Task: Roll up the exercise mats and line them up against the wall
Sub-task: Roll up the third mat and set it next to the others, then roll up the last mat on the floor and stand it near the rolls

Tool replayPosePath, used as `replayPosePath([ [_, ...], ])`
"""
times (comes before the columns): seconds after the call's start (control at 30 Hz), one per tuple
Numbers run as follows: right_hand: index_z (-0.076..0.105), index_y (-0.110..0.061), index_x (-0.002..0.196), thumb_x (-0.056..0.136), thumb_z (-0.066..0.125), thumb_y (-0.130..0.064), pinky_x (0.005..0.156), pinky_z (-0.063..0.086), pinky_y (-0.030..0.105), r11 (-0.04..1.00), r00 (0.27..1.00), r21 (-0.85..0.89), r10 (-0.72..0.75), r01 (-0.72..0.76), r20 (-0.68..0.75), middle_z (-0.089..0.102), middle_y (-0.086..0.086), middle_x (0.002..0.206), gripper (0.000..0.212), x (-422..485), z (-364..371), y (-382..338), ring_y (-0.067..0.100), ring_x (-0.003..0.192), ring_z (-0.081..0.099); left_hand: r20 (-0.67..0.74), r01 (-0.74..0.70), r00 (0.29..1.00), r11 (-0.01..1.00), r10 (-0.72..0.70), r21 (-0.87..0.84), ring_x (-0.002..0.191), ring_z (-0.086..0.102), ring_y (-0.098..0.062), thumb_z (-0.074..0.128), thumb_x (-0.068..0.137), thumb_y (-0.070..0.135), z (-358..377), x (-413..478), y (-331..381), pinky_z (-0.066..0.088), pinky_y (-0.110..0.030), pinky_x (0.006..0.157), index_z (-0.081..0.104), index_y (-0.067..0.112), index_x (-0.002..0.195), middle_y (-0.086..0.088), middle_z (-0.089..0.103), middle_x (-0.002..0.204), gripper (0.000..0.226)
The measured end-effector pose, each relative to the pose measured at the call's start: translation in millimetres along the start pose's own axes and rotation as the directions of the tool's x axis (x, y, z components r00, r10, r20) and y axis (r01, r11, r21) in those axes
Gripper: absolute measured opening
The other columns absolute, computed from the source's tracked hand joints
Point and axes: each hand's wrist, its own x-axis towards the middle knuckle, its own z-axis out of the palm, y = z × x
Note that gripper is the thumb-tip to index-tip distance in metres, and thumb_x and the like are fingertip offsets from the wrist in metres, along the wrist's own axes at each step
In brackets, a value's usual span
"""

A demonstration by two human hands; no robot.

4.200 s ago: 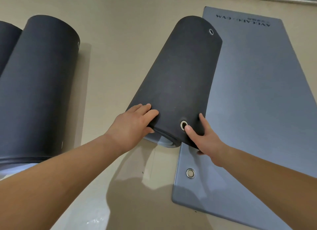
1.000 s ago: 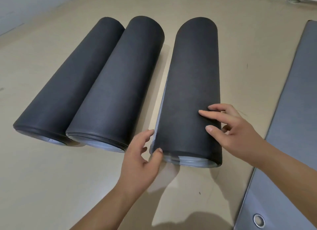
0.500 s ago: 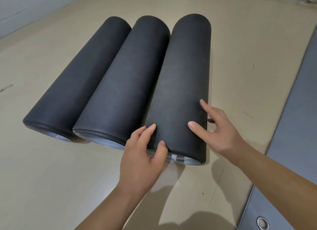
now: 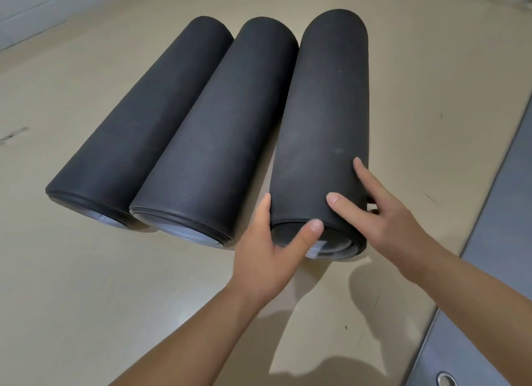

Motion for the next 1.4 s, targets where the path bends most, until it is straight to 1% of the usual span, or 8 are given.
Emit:
replayPosePath([
  [0.13, 0.037, -0.067, 0.146, 0.08, 0.073, -0.068, 0.095, 0.042, 0.009, 0.922, 0.998, -0.387, -0.044, 0.024, -0.043, 0.047, -0.008, 0.125, 0.075, 4.8, -0.6, 3.5, 0.004, 0.112, 0.057, -0.017, 0.101, 0.994, 0.979, -0.106, -0.175, 0.108, 0.061, 0.017, 0.064, 0.091, 0.066, -0.6, 12.7, -12.8, 0.049, -0.014, 0.091, 0.056, 0.055, 0.118, 0.039, 0.068, 0.112, 0.03],
  [0.23, 0.019, -0.074, 0.145, 0.072, 0.058, -0.088, 0.112, 0.043, 0.039, 0.815, 0.998, -0.579, -0.043, 0.003, -0.056, 0.033, -0.001, 0.14, 0.084, 12.9, 17.0, 13.1, 0.024, 0.131, 0.041, -0.186, 0.053, 0.982, 0.99, -0.028, 0.128, 0.134, 0.051, 0.0, 0.063, 0.093, 0.066, -5.7, 8.3, -32.7, 0.044, -0.027, 0.108, 0.053, 0.032, 0.148, 0.018, 0.057, 0.144, 0.066],
  [0.43, 0.01, -0.078, 0.144, 0.07, 0.06, -0.09, 0.125, 0.029, 0.046, 0.868, 1.0, -0.496, 0.012, -0.02, -0.019, 0.0, -0.013, 0.165, 0.091, 19.2, 33.7, 26.6, 0.024, 0.156, 0.015, -0.202, -0.102, 0.962, 0.927, 0.184, 0.36, 0.145, 0.039, -0.005, 0.055, 0.089, 0.071, -5.7, 8.1, -40.5, 0.038, -0.028, 0.114, 0.058, 0.028, 0.145, 0.01, 0.049, 0.153, 0.07],
  [0.77, 0.01, -0.072, 0.15, 0.078, 0.057, -0.086, 0.118, 0.038, 0.045, 0.803, 1.0, -0.596, 0.012, -0.002, 0.012, -0.009, -0.014, 0.161, 0.087, 15.1, 38.5, 30.3, 0.027, 0.154, 0.008, -0.1, -0.105, 0.964, 0.702, 0.245, 0.704, 0.108, 0.064, -0.027, 0.06, 0.098, 0.05, -2.3, 20.3, -36.6, 0.052, -0.036, 0.075, 0.064, 0.016, 0.109, -0.003, 0.068, 0.111, 0.036],
  [0.9, 0.012, -0.069, 0.152, 0.086, 0.051, -0.081, 0.122, 0.034, 0.043, 0.882, 1.0, -0.471, -0.023, 0.02, 0.0, 0.001, -0.02, 0.16, 0.077, 14.3, 30.1, 33.9, 0.022, 0.153, 0.021, -0.098, -0.117, 0.969, 0.769, 0.228, 0.628, 0.1, 0.063, -0.02, 0.054, 0.102, 0.049, -10.5, 20.0, -25.0, 0.052, -0.038, 0.078, 0.06, 0.018, 0.114, 0.004, 0.066, 0.107, 0.034],
  [1.1, 0.043, -0.039, 0.155, 0.095, 0.057, -0.06, 0.103, 0.04, 0.016, 0.941, 0.989, -0.332, -0.112, 0.072, -0.102, 0.052, -0.013, 0.132, 0.065, -1.3, 0.9, 45.1, -0.004, 0.118, 0.053, -0.162, -0.252, 0.908, 0.813, 0.387, 0.526, 0.132, 0.054, -0.015, 0.06, 0.1, 0.035, -23.4, 10.1, -7.3, 0.042, -0.026, 0.105, 0.065, 0.016, 0.132, 0.003, 0.063, 0.139, 0.038],
  [1.23, 0.067, -0.024, 0.134, 0.095, 0.067, -0.049, 0.1, 0.052, 0.036, 0.931, 0.99, -0.364, -0.061, 0.01, -0.129, 0.066, -0.009, 0.125, 0.046, -9.4, -15.4, 43.6, 0.014, 0.11, 0.065, -0.034, -0.536, 0.786, 0.707, 0.617, 0.462, 0.097, 0.064, -0.016, 0.067, 0.095, 0.021, 2.2, -9.5, 7.3, 0.052, -0.029, 0.084, 0.07, 0.013, 0.113, 0.006, 0.068, 0.106, 0.02],
  [1.4, 0.07, -0.032, 0.123, 0.095, 0.064, -0.054, 0.093, 0.053, 0.032, 0.817, 0.983, -0.547, 0.166, -0.185, -0.083, 0.072, -0.015, 0.101, 0.036, -43.4, -71.7, 43.8, 0.005, 0.096, 0.066, 0.277, -0.519, 0.849, 0.808, 0.45, 0.28, 0.08, 0.064, -0.007, 0.065, 0.095, 0.031, 58.0, -25.6, 20.3, 0.055, -0.03, 0.07, 0.072, 0.024, 0.11, 0.016, 0.067, 0.092, 0.018],
])
